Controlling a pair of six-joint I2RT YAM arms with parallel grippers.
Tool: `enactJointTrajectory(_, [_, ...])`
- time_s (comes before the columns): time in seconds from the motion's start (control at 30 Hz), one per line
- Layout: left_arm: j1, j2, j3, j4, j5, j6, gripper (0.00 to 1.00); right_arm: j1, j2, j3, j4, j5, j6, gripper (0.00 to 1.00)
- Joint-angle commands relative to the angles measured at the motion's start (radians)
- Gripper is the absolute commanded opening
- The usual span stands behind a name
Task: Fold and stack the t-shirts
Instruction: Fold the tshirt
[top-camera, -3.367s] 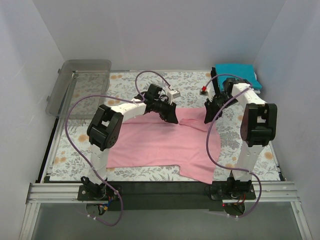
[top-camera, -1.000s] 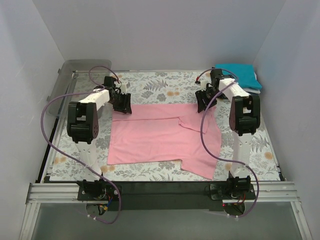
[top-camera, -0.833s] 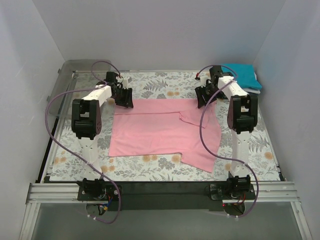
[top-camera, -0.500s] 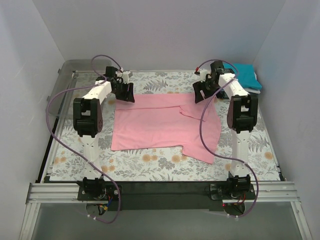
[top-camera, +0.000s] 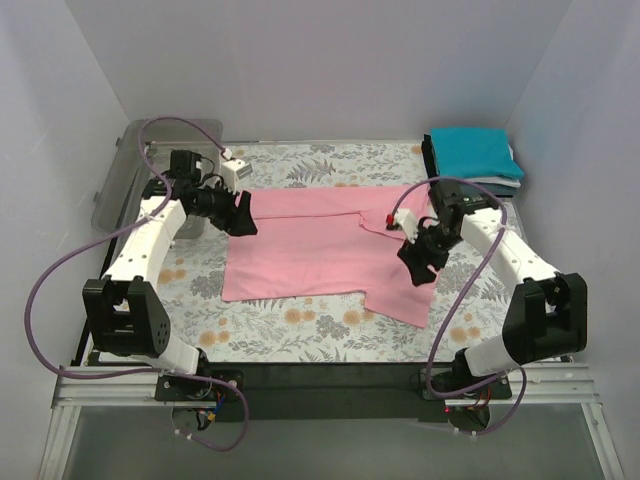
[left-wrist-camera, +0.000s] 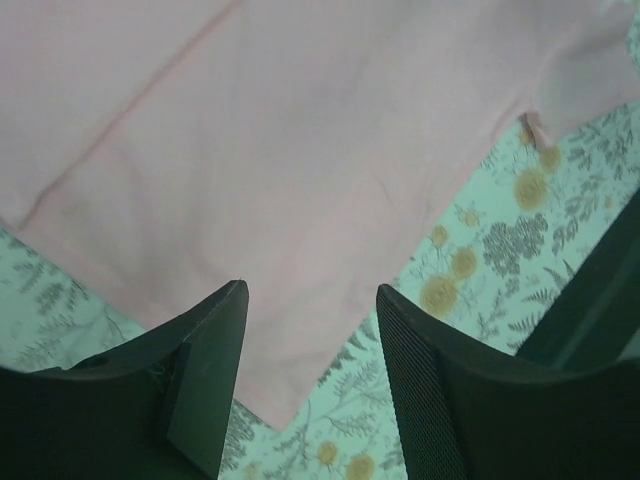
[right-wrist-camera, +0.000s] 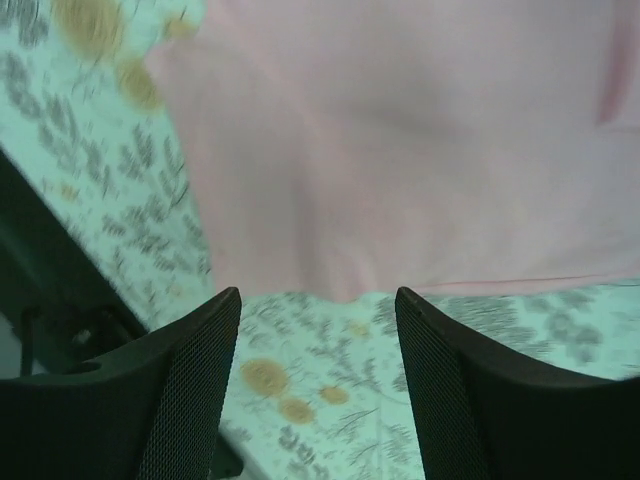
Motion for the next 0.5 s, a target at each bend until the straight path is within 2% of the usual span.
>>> enactJointTrajectory(0.0, [0.017,-0.055,-0.111,-0.090,0.000,0.088,0.52,0.086,-0.111,-0.208,-0.082,0.099,-0.102,0.68])
enactJointTrajectory(0.17, [0.017,-0.121,-0.216,-0.098,-0.040,0.119,0.50,0.189,-0.212,-0.365,-0.014,0.194,-0.076,0.65])
enactJointTrajectory(0.47, [0.017,-0.151,-0.304,-0.083,-0.081,0.132,0.49,0.279,-0.230,-0.480,0.112,0.274,-0.011,0.63])
